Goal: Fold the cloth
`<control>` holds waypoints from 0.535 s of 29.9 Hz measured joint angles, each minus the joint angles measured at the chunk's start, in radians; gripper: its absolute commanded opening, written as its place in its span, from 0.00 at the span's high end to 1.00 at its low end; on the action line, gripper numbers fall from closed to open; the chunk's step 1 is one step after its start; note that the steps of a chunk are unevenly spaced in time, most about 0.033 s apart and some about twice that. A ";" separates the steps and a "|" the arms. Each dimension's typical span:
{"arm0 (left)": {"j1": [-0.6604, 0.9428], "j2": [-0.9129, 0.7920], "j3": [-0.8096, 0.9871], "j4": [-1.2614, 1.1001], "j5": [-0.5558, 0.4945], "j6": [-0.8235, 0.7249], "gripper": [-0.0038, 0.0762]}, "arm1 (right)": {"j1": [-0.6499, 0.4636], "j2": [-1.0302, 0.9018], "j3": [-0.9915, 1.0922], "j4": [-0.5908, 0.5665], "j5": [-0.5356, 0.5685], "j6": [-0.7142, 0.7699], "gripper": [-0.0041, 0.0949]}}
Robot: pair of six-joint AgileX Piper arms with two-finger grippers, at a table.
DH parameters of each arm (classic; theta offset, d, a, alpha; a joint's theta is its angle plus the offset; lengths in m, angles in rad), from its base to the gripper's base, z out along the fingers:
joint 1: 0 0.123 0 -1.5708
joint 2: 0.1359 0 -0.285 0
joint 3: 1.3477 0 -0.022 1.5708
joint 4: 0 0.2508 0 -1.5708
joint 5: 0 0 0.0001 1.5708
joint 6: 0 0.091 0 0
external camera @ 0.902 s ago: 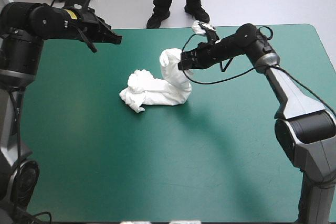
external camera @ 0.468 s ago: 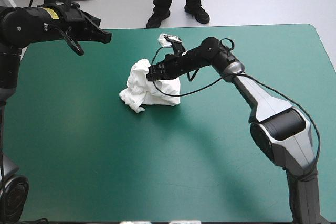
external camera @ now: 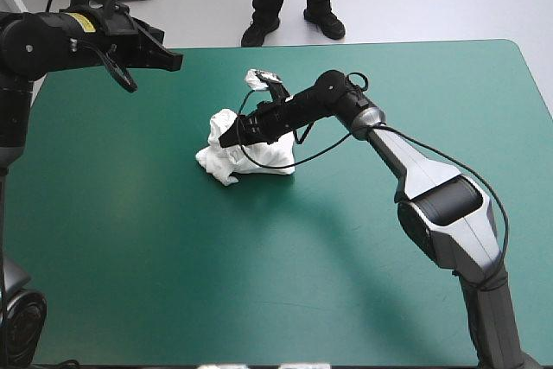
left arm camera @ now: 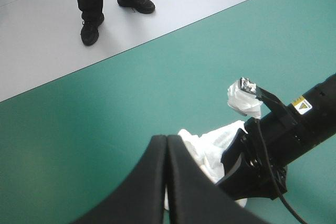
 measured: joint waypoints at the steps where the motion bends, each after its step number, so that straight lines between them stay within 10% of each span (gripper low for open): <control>1: 0.000 0.000 0.000 0.000 0.000 0.000 0.96 | 0.000 0.000 -0.014 -0.001 0.014 0.000 0.31; 16: 0.000 -0.080 0.000 -0.006 0.000 -0.005 0.96 | -0.048 -0.056 -0.290 -0.399 0.208 0.252 0.31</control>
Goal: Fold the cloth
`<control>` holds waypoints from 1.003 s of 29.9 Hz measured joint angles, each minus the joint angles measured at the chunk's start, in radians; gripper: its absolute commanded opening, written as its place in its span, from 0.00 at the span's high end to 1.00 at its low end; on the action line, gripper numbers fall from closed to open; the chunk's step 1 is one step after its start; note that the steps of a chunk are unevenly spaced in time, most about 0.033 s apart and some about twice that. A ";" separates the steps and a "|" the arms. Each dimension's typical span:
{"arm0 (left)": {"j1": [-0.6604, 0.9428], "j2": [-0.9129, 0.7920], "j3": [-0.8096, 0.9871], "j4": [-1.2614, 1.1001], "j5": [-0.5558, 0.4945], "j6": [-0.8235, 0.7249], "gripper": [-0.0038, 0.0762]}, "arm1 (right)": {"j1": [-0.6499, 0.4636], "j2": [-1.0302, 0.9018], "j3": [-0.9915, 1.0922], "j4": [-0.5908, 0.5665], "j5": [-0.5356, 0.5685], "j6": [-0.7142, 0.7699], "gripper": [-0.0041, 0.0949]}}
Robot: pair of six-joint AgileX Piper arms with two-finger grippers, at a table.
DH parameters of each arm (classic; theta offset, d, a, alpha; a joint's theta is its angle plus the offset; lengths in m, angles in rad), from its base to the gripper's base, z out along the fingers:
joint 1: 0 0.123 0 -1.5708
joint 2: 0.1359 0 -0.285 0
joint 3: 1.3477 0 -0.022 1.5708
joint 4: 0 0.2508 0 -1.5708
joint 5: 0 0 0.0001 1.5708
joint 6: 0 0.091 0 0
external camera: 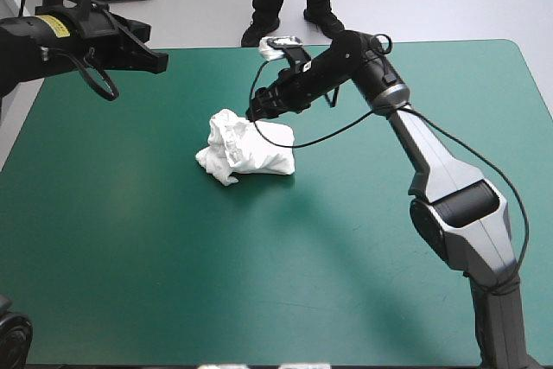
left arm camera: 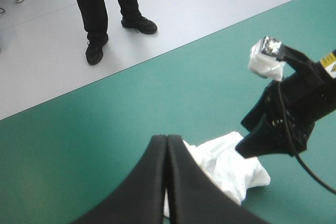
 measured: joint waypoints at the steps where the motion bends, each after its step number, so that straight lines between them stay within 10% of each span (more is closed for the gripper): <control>1: 0.000 -0.008 0.000 -0.002 0.000 -0.002 0.96 | -0.011 -0.012 0.000 -0.031 0.001 0.018 0.31; 12: 0.000 -0.126 0.081 -0.035 0.000 -0.011 0.96 | -0.104 -0.122 0.169 -0.111 0.003 0.073 0.31; 30: 0.000 -0.135 0.091 -0.001 0.000 -0.011 0.96 | -0.102 0.100 0.216 0.080 -0.037 0.027 0.37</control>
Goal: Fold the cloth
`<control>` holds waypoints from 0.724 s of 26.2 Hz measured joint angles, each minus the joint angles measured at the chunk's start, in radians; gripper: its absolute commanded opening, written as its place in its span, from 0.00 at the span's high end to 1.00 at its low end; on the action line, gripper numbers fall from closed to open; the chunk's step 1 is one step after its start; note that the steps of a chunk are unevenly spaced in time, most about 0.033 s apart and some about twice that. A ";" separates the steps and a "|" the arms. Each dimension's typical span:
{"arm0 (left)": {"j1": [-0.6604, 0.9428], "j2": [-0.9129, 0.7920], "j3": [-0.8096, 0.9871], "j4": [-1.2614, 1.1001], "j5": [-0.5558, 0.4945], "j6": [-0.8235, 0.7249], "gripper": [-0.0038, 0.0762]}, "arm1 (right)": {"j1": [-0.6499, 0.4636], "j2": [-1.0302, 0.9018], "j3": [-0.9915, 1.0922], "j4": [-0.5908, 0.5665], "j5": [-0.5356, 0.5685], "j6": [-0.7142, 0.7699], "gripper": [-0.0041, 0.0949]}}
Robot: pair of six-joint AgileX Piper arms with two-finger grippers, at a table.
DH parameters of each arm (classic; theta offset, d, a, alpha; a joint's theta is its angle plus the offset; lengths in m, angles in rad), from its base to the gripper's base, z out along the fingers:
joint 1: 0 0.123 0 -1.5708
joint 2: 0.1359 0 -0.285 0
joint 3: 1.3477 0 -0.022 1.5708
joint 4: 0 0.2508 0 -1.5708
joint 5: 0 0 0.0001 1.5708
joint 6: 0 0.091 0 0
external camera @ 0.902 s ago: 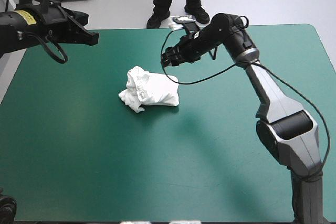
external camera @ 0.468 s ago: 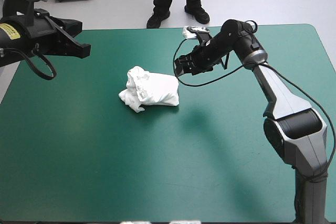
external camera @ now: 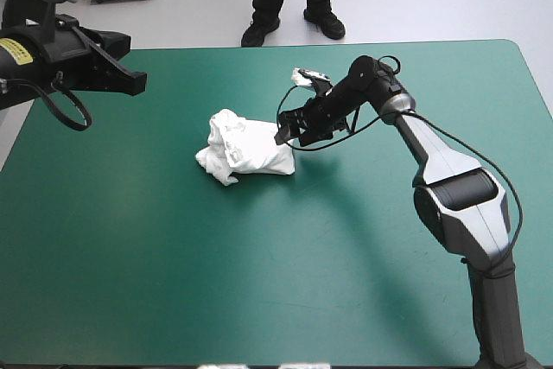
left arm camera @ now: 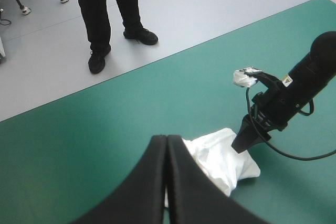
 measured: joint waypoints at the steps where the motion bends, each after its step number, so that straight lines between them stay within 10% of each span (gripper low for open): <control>1: 0.000 0.000 0.001 0.000 0.000 0.000 0.96 | 0.003 0.006 0.000 0.007 -0.013 -0.001 0.38; 9: 0.000 0.000 0.006 0.001 0.000 0.000 0.96 | 0.016 0.065 0.000 0.040 -0.050 -0.003 0.43; 14: 0.000 0.000 0.006 0.001 0.000 0.000 0.96 | 0.021 0.079 0.000 0.045 -0.073 -0.003 0.71; 16: 0.000 0.000 0.006 -0.001 0.000 0.000 0.96 | 0.024 0.083 0.000 0.037 -0.085 -0.004 0.98; 19: 0.000 0.000 0.006 -0.008 0.000 0.000 0.96 | 0.026 0.083 0.000 -0.011 -0.100 -0.007 0.96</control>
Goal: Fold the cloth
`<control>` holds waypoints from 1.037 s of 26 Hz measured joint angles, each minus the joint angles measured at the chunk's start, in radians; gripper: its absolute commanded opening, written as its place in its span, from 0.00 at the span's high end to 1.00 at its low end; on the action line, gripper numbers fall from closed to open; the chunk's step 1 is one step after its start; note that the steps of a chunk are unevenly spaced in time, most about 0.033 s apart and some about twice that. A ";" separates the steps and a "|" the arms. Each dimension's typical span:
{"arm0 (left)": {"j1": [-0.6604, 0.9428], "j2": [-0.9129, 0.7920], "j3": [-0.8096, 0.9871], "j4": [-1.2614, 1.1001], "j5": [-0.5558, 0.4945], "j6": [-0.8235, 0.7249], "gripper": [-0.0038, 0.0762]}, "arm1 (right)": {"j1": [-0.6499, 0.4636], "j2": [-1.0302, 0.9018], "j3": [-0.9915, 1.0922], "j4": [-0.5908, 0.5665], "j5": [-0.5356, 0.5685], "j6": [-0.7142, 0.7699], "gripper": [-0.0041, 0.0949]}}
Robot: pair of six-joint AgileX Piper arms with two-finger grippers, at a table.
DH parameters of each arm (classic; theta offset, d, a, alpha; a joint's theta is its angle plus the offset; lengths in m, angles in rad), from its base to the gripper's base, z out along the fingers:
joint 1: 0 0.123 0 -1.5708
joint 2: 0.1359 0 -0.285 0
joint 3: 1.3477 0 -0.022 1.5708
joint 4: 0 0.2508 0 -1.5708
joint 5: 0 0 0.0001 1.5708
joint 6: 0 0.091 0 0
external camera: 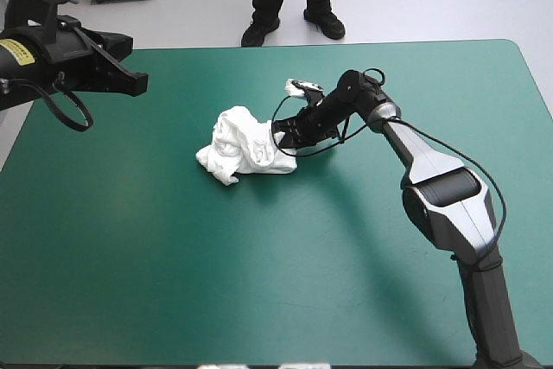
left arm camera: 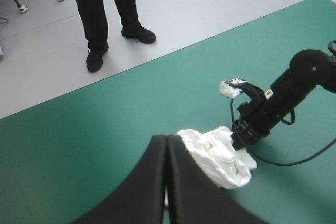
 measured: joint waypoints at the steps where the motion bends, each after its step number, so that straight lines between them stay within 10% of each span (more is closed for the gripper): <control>1: 0.000 0.000 0.000 -0.002 0.000 0.000 0.96 | 0.000 0.000 0.000 -0.026 -0.002 0.009 0.96; 12: 0.000 -0.014 0.000 -0.035 0.000 0.000 0.96 | -0.015 -0.059 -0.010 -0.361 0.088 0.128 0.96; 27: 0.000 -0.043 0.022 -0.065 0.000 0.000 0.96 | -0.303 -0.340 0.318 -0.574 0.114 0.129 0.96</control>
